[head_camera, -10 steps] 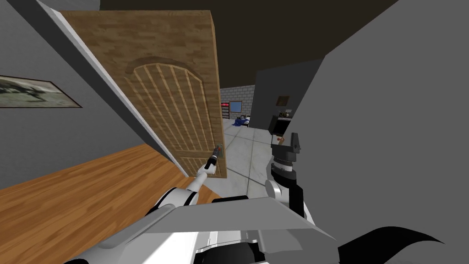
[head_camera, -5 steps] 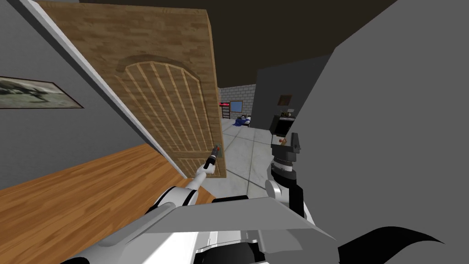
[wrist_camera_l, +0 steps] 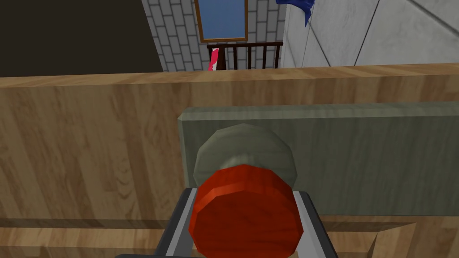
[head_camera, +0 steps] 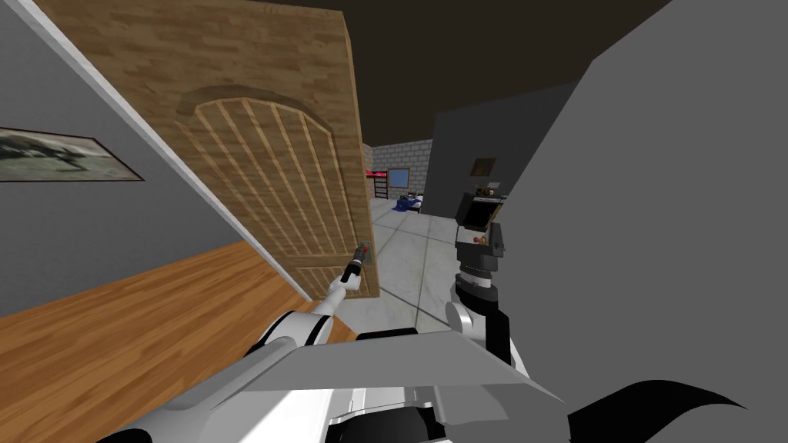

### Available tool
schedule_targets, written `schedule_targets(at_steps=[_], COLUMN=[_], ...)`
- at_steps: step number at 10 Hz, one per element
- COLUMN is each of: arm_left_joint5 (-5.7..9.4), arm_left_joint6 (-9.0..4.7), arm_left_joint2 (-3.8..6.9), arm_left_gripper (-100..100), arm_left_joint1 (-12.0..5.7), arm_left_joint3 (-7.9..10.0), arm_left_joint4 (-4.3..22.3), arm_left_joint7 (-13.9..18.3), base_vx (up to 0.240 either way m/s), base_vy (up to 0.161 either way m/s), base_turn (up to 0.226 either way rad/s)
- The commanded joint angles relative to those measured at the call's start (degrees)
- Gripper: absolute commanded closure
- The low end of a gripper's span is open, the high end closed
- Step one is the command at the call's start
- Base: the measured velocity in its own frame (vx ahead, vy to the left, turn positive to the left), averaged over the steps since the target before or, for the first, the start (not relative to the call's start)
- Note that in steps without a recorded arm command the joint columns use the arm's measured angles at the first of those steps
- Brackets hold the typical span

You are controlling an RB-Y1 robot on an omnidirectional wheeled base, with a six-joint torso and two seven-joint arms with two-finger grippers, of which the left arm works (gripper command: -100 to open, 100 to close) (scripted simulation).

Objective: Push the door open

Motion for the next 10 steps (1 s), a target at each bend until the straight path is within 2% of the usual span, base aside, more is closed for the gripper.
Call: schedule_targets(at_steps=[1,7,8,10], arm_left_joint5=[0.42,1.62,1.40,1.35], arm_left_joint6=[0.77,0.87,0.44,0.50], arm_left_joint2=[0.67,1.31,1.11,0.96], arm_left_gripper=[100,100,-100,-100], arm_left_joint1=[0.80,0.92,0.80,0.73], arm_left_joint3=[1.39,5.08,4.39,4.25], arm_left_joint4=[-1.17,-1.00,-0.07,-0.13], arm_left_joint7=[-0.71,-2.64,-2.18,-2.13], base_vx=[0.085,0.165,-0.065,-0.178], base_vy=[-0.063,-0.128,-0.076,0.000], base_turn=[0.027,0.106,0.058,-0.013])
